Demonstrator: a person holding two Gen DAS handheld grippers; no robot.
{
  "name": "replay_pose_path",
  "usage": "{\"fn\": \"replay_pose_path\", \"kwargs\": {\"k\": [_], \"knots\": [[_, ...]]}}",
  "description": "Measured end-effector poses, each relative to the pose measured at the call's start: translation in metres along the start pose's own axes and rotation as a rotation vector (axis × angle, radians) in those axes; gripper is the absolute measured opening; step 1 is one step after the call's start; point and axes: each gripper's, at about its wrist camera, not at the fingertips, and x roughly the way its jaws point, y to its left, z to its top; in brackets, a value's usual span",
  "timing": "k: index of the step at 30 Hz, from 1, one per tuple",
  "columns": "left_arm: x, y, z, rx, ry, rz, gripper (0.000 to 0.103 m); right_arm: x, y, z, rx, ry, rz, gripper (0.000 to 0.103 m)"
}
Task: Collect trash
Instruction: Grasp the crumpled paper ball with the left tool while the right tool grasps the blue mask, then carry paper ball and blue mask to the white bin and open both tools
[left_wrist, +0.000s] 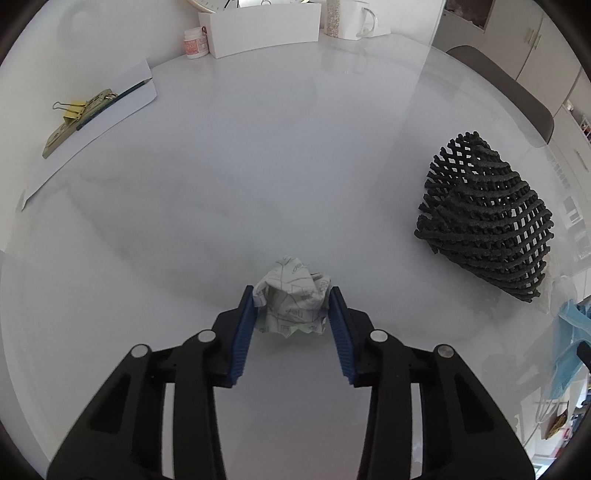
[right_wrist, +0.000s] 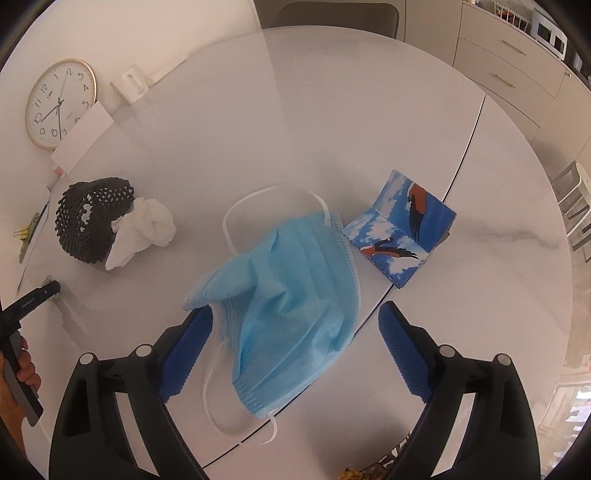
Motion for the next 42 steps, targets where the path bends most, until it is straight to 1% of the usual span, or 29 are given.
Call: {"fn": "replay_pose_path", "kwargs": {"k": [2,4,5,7,10,11,15,20,25,29,34,38,42], "knots": [[-0.002,-0.001,-0.001,0.007,-0.010,0.004,0.037,0.003,0.001,0.001,-0.001,0.005,0.001,0.080],[-0.005,-0.002,-0.001,0.014,-0.014,0.004,0.036,0.006,0.002,0.002,-0.008,0.015,0.006,0.067],[-0.007,-0.004,-0.002,0.018,-0.016,0.001,0.036,0.008,0.002,0.003,-0.015,0.022,0.001,0.062],[-0.012,-0.007,-0.005,0.028,-0.018,-0.005,0.035,0.009,0.003,0.004,-0.025,0.032,0.001,0.038],[-0.024,-0.014,-0.008,0.051,-0.035,-0.012,0.035,0.005,0.005,0.005,-0.022,0.032,0.030,0.024],[-0.029,-0.016,-0.010,0.055,-0.040,-0.020,0.035,0.003,0.005,0.005,-0.029,0.028,0.035,0.022],[-0.056,-0.029,-0.017,0.080,-0.063,-0.059,0.035,-0.014,0.009,0.001,-0.040,0.008,0.084,0.020],[-0.099,-0.063,-0.035,0.162,-0.102,-0.119,0.035,-0.053,0.004,-0.013,-0.043,-0.041,0.149,0.020],[-0.133,-0.108,-0.060,0.241,-0.086,-0.238,0.035,-0.104,-0.012,-0.039,-0.048,-0.094,0.176,0.020],[-0.158,-0.158,-0.094,0.342,-0.066,-0.326,0.035,-0.143,-0.036,-0.073,-0.052,-0.122,0.156,0.020],[-0.187,-0.224,-0.146,0.479,-0.020,-0.440,0.035,-0.182,-0.076,-0.128,-0.040,-0.131,0.086,0.020],[-0.209,-0.277,-0.194,0.623,-0.006,-0.491,0.035,-0.202,-0.115,-0.176,0.013,-0.119,0.028,0.020],[-0.221,-0.322,-0.244,0.759,0.045,-0.548,0.035,-0.213,-0.150,-0.218,0.091,-0.105,-0.007,0.020]]}}
